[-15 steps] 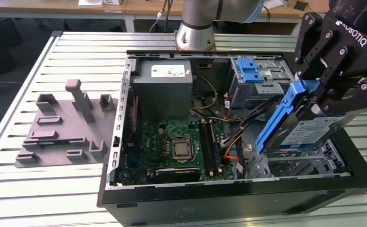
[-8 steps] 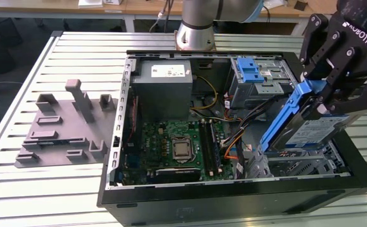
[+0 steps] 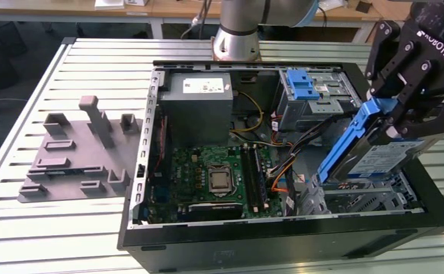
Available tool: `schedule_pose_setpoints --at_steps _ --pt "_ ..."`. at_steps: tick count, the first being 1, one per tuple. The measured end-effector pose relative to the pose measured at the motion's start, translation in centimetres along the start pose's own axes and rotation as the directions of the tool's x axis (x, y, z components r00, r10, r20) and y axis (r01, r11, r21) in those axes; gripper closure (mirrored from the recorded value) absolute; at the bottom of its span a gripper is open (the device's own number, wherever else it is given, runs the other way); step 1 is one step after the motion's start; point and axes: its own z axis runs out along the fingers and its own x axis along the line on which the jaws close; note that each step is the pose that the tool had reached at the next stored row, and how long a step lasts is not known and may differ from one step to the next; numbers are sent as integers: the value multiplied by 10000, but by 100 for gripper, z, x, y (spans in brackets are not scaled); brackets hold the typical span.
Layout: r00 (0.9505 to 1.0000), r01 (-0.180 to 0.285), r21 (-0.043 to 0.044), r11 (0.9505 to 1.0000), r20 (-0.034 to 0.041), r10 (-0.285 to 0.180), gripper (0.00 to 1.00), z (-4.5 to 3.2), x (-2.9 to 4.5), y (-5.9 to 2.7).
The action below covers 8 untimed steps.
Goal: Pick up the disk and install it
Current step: 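Insert the disk into the insertion slot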
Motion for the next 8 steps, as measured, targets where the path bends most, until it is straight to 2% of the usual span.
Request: schedule_pose_setpoints --at_steps 8 --pt "9997 -249 8 9997 0 249 63 33 1 -19"
